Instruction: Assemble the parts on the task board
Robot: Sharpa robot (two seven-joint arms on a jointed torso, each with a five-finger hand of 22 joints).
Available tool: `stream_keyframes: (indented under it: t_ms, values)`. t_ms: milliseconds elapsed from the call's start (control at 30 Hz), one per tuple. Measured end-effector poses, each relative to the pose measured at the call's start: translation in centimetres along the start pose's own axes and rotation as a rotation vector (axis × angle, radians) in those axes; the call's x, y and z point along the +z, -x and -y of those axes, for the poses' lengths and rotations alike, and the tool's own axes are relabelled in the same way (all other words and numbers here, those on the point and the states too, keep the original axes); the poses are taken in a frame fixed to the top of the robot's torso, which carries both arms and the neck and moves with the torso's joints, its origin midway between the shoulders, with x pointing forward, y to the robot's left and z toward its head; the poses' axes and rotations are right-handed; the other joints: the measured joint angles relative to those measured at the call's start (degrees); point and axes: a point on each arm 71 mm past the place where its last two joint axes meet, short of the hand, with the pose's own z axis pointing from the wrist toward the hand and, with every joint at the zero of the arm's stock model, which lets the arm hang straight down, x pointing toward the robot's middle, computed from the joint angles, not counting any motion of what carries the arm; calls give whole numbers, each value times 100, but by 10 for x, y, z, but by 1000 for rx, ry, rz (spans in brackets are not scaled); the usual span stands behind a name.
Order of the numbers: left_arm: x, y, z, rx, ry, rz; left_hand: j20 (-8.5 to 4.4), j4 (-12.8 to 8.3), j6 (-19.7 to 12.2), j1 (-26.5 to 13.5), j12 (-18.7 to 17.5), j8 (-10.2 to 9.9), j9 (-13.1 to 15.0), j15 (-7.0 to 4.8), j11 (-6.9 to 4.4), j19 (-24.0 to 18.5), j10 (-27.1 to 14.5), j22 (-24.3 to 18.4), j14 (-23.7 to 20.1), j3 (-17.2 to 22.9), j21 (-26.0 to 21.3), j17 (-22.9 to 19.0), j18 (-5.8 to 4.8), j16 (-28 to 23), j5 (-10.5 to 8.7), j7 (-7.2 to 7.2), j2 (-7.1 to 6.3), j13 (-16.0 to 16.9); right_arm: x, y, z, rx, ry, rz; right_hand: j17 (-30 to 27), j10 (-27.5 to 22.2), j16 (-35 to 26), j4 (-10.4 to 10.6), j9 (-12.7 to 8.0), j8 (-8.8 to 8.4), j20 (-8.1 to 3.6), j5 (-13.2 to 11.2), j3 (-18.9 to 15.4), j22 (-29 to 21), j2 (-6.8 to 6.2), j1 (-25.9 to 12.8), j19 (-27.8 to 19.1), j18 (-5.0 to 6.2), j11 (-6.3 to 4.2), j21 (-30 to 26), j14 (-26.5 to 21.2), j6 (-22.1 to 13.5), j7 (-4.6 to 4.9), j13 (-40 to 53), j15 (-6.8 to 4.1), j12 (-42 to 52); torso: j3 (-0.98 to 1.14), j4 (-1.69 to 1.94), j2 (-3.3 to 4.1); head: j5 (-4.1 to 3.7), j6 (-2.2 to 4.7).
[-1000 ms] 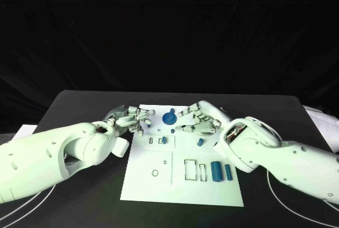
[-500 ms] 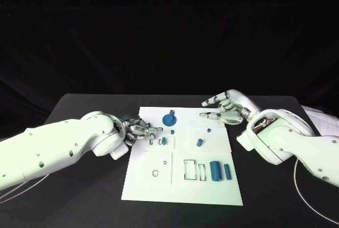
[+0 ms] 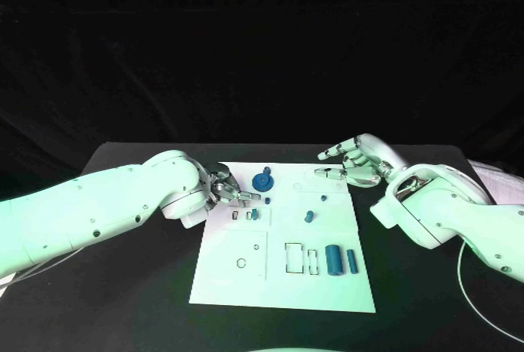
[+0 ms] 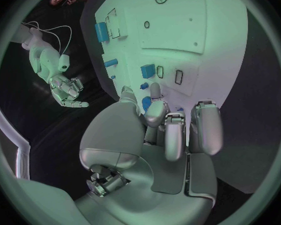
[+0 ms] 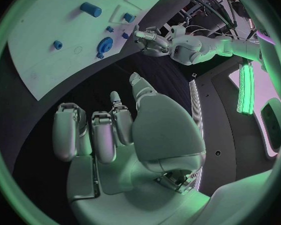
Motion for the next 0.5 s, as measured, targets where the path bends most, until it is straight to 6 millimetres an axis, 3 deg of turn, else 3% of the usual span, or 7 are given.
stream_keyframes:
  t_ms: [67, 133, 500]
  values:
    - [2, -1, 4, 20, 3, -7, 1, -3, -51, 0, 53, 79, 87, 0, -30, 39, 30, 56, 0, -46, 36, 0, 0, 0, 0, -10, 0, 56, 0, 0, 1, -1, -5, 0, 0, 0, 0, -11, 0, 0, 0, 0, -26, -13, 19, 19, 0, 0, 0, -14, 0, 0, 0, 0, 0, -8, -1, 0, -1, 1, -9]
    - [4, -1, 7, 41, 6, -13, 1, -1, -63, 23, 56, 131, 150, -12, -30, 40, 31, 99, 12, -94, 66, 0, -87, 0, 0, -22, 23, 90, 1, 0, 1, -1, -8, -1, 0, 0, 0, -11, 0, 0, 0, 0, -26, -12, 23, 23, 0, 0, 0, -14, 0, 0, 0, 1, 0, -22, -3, 1, -1, 1, -15]
    - [13, 2, 20, 139, 27, -34, -19, -11, -133, 30, 122, 331, 380, -40, -70, 60, 71, 144, 0, -180, 126, -1, -89, 0, 0, -51, 92, 186, 2, -1, 1, -23, -10, -5, -1, -41, 0, -43, -1, 0, 0, 22, -58, -65, -10, 55, -42, 0, 0, -53, 0, 19, -19, 2, 0, -65, -14, 3, 4, 0, -47]
